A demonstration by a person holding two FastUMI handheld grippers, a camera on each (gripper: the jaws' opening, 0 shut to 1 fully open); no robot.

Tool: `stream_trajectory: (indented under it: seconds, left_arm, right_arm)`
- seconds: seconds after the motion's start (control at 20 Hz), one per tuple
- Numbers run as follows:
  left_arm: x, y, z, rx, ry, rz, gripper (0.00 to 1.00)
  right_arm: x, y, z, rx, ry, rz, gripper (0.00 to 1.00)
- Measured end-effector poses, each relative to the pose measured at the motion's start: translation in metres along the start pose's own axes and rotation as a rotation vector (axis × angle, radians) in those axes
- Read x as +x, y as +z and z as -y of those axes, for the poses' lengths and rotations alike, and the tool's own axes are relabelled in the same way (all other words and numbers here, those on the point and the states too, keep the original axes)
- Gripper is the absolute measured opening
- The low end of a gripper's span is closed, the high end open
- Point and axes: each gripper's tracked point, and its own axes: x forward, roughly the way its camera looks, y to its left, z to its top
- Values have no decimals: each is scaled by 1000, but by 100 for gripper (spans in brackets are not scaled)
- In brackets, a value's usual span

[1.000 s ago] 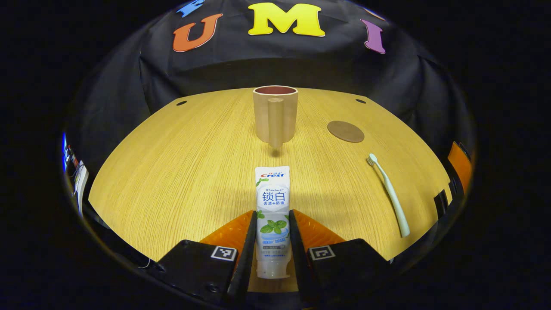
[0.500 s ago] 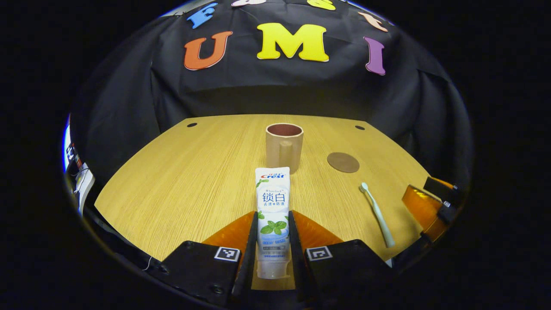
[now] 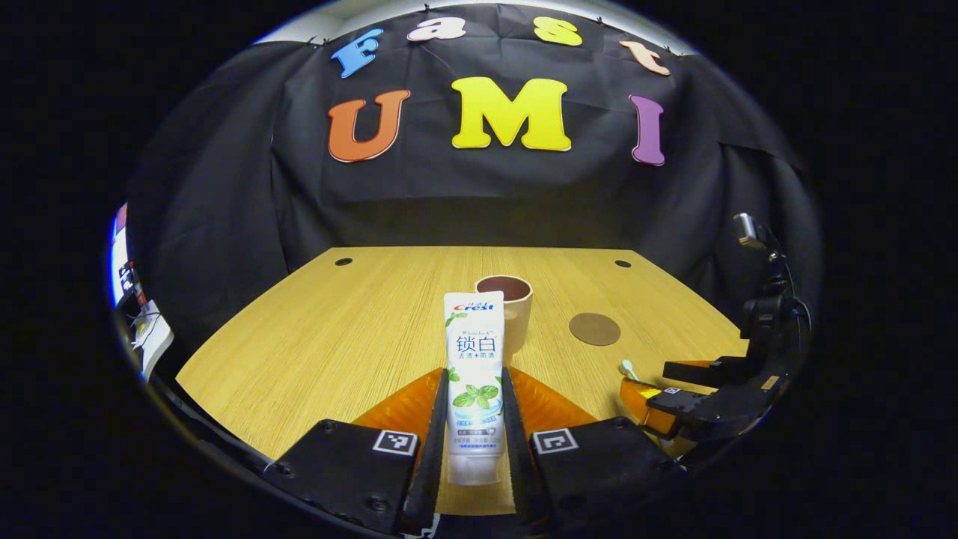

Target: Put the toothbrush and toothpaste on the desktop into the cup, then pick up the cup and place it on the coaster on the desktop.

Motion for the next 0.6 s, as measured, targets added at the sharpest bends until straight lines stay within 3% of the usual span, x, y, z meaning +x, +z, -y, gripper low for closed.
stream_trajectory:
  seconds: [0.1, 0.2, 0.25, 0.3, 0.35, 0.45, 0.5, 0.6]
  left_arm:
    - [-2, 4, -3, -1, -1, 14, 42]
    - [-2, 8, -4, -4, -4, 25, 42]
    - [-2, 10, -4, -5, -7, 29, 42]
    - [-1, 12, -3, -9, -10, 34, 42]
    - [1, 20, -1, -22, -21, 56, 42]
    - [10, 38, 6, -41, -50, 102, 42]
    - [16, 45, 8, -45, -56, 115, 45]
    - [29, 60, 9, -54, -64, 144, 42]
  right_arm:
    - [8, -4, 0, -1, -4, -35, 79]
    - [13, -9, 0, 1, -6, -65, 76]
    - [15, -9, -2, 16, 10, -62, 70]
    - [17, -8, 0, 33, 4, -70, 52]
    - [18, -8, 1, 55, 9, -71, 10]
    - [20, -8, 1, 74, 31, -73, 0]
    - [18, -7, 2, 82, 40, -75, 0]
    - [13, -2, 4, 87, 52, -51, 0]
